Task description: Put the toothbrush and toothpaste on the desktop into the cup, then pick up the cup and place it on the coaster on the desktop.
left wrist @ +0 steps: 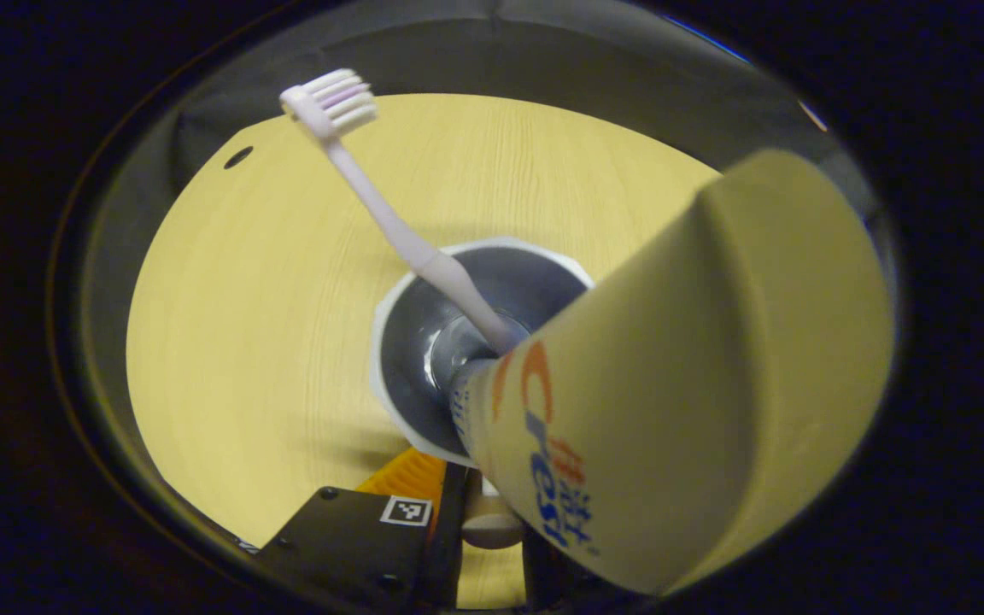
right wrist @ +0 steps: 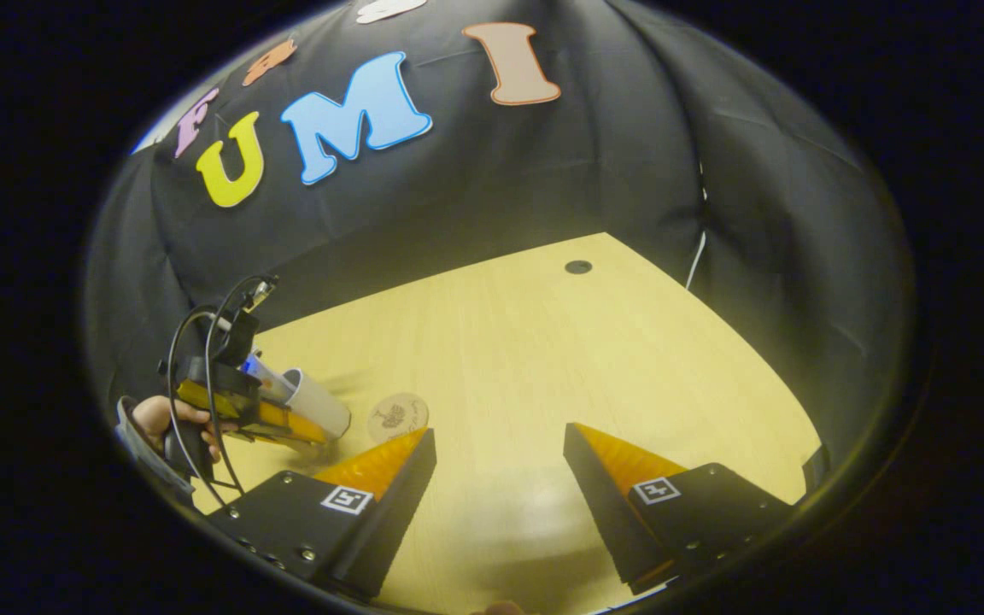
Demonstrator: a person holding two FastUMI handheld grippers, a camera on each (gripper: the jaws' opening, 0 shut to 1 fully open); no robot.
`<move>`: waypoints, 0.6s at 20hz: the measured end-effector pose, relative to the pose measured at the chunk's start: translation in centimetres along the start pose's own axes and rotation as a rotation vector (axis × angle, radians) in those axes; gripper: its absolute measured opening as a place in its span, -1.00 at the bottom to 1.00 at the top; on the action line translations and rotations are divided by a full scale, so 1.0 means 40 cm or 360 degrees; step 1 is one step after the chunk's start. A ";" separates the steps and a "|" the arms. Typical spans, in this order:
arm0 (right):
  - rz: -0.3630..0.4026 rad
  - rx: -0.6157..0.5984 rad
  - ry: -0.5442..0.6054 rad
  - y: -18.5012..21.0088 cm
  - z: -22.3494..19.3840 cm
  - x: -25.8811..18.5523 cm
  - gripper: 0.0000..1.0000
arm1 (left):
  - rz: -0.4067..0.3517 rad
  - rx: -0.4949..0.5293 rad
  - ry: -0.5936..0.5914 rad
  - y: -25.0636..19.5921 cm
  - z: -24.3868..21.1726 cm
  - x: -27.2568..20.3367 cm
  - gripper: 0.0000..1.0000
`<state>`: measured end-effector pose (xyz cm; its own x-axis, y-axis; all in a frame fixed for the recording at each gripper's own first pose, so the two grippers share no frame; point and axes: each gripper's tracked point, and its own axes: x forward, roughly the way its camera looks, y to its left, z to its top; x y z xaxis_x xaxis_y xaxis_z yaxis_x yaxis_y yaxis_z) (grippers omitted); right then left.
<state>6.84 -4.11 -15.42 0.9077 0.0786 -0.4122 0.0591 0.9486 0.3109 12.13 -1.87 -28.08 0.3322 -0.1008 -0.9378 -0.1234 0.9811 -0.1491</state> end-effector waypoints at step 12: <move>0.0016 -0.0019 -0.0022 0.003 0.010 -0.024 0.90 | -0.0115 0.0246 -0.0051 -0.128 -0.006 -0.077 -0.27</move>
<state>6.16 -4.19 -14.63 0.9139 0.0842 -0.3972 0.0448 0.9514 0.3047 11.50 -6.63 -24.51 0.3651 -0.1691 -0.9155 0.0466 0.9854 -0.1635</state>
